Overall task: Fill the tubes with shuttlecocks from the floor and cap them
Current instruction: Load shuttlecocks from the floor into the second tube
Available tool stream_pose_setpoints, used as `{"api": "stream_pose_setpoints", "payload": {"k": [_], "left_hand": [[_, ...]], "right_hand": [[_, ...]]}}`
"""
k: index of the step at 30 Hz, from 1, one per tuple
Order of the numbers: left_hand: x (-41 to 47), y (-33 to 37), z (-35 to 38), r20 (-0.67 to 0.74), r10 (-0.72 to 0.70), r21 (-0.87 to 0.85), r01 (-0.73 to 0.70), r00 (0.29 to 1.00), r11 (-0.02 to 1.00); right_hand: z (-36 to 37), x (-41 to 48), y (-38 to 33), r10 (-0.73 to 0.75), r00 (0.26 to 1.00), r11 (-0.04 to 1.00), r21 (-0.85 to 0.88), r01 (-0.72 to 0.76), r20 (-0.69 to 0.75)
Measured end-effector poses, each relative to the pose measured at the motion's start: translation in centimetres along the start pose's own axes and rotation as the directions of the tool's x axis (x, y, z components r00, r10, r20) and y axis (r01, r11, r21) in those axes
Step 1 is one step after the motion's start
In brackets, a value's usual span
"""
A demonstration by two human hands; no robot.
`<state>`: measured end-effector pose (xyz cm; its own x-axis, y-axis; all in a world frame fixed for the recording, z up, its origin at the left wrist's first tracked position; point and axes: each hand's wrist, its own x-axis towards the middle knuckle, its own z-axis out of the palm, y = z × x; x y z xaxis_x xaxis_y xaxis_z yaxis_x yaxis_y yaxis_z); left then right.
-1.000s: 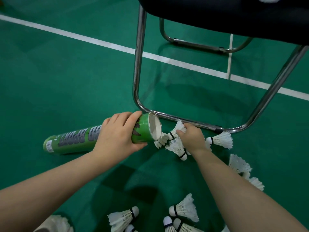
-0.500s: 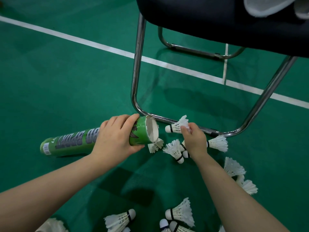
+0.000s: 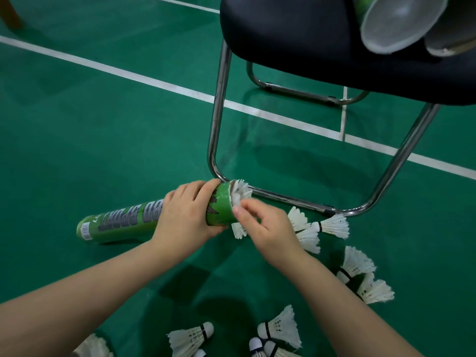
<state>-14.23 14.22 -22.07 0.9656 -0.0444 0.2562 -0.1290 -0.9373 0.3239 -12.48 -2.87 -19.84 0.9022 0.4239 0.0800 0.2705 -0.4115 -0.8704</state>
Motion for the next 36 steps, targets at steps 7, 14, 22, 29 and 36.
{"api": "stream_pose_setpoints", "payload": {"k": [7,14,22,29,36], "left_hand": [[-0.7,-0.1,-0.8,0.008,0.031,-0.018,-0.031,0.999,0.999],[-1.2,0.0,-1.0,0.026,0.08,-0.035,-0.079,0.996,0.996],[0.2,-0.7,-1.4,0.002,0.004,-0.027,-0.004,1.0,1.0],[0.8,-0.9,-1.8,-0.008,-0.023,-0.039,0.023,1.0,0.999],[2.0,-1.2,-1.5,-0.017,0.003,-0.02,-0.004,1.0,1.0]], "right_hand": [[-0.3,1.0,-2.2,0.126,0.87,0.992,-0.07,-0.105,0.478],[0.9,1.4,-2.2,0.18,0.845,0.983,-0.127,-0.133,0.504],[-1.5,1.5,0.0,-0.037,0.964,0.979,0.184,0.088,-0.265],[0.9,3.0,8.4,0.492,0.869,0.844,-0.211,-0.492,-0.058],[6.2,3.4,11.0,0.499,0.867,0.613,-0.711,-0.344,0.01]]}}
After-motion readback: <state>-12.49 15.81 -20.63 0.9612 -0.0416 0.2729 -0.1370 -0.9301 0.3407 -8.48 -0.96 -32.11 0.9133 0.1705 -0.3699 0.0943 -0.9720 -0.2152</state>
